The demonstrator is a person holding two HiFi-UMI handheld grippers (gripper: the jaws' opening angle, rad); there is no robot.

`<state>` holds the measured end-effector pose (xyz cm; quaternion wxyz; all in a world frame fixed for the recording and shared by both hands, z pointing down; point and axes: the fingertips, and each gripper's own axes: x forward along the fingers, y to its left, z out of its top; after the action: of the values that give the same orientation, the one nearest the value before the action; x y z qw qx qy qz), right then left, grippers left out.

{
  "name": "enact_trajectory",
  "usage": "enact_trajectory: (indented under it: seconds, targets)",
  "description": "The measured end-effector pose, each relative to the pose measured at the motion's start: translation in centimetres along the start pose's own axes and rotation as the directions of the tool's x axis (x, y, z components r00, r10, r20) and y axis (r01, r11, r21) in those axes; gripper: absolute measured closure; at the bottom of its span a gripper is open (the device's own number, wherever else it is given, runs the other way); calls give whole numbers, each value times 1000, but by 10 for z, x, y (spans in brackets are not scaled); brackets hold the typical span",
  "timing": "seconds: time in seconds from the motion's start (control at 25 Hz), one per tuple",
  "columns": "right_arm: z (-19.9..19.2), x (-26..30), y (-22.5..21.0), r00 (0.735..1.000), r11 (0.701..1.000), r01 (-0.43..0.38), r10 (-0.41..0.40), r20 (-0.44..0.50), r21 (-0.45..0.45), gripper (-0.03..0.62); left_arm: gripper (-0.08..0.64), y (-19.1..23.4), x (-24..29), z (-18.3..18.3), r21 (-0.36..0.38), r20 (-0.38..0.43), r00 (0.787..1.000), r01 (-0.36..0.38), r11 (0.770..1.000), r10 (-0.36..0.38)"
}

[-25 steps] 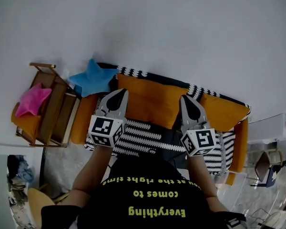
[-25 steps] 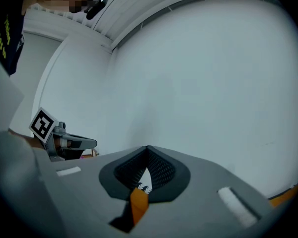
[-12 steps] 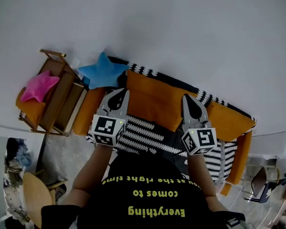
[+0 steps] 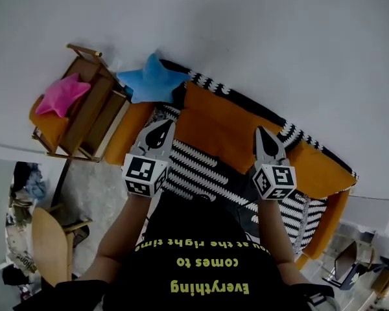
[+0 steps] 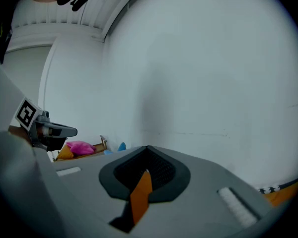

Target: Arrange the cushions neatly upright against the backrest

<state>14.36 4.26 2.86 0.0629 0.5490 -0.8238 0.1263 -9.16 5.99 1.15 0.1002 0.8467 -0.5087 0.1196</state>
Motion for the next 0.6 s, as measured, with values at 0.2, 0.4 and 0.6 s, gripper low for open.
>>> enact_trajectory:
  seconds: [0.2,0.4,0.6]
  targets:
    - [-13,28,-3,998,998,-58,58,-39,4,581,560,19,-8,-20,-33,-45,995,-87,996,85]
    - [-16,46,-3,994,995,-98,98,-54,-10,581,560,19,-2,-23,-42,-52,993,-113,993,110]
    - [-12,54,1,992,993,-118,117,-52,-10,581,560,18,6,-21,-37,-49,993,-106,994,105]
